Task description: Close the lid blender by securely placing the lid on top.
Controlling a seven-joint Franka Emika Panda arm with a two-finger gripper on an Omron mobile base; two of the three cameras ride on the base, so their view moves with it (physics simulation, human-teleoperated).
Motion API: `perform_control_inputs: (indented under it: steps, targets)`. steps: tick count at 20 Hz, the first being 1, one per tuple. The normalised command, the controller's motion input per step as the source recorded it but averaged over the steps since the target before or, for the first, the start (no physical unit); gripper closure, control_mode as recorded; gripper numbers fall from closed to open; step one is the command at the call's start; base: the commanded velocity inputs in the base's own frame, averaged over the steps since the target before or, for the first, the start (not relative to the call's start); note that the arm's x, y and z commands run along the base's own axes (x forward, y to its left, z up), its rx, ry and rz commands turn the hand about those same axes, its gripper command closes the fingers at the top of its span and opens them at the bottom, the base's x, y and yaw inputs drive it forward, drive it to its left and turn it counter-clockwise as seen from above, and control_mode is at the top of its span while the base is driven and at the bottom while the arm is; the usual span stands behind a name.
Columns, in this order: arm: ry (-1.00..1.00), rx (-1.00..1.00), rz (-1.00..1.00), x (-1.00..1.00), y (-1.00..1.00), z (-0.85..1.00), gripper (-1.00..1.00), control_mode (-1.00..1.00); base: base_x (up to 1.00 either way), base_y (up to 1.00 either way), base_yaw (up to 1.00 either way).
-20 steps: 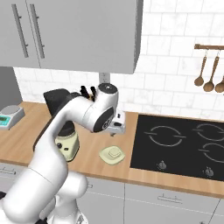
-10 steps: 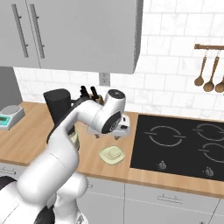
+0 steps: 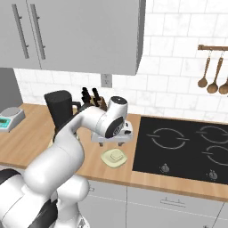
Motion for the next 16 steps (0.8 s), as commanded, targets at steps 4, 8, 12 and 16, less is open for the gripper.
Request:
perform_control_inputs:
  steps: [4,8,12,16]
  targets:
    - [0.00,-0.01,0.04,0.16,-0.05,-0.27,-1.00,-1.00,0.00,0.00,0.00]
    - [0.00,-0.01,0.04,0.07,-0.03,-0.29,-1.00,-1.00,0.00,0.00,0.00]
    - [0.00,0.00,0.03,0.06,-0.02,-0.31,-1.00,-1.00,0.00,0.00,0.00]
    - [0.00,0.00,0.03,0.01,0.00,-0.22,-1.00,-1.00,0.00,0.00,0.00]
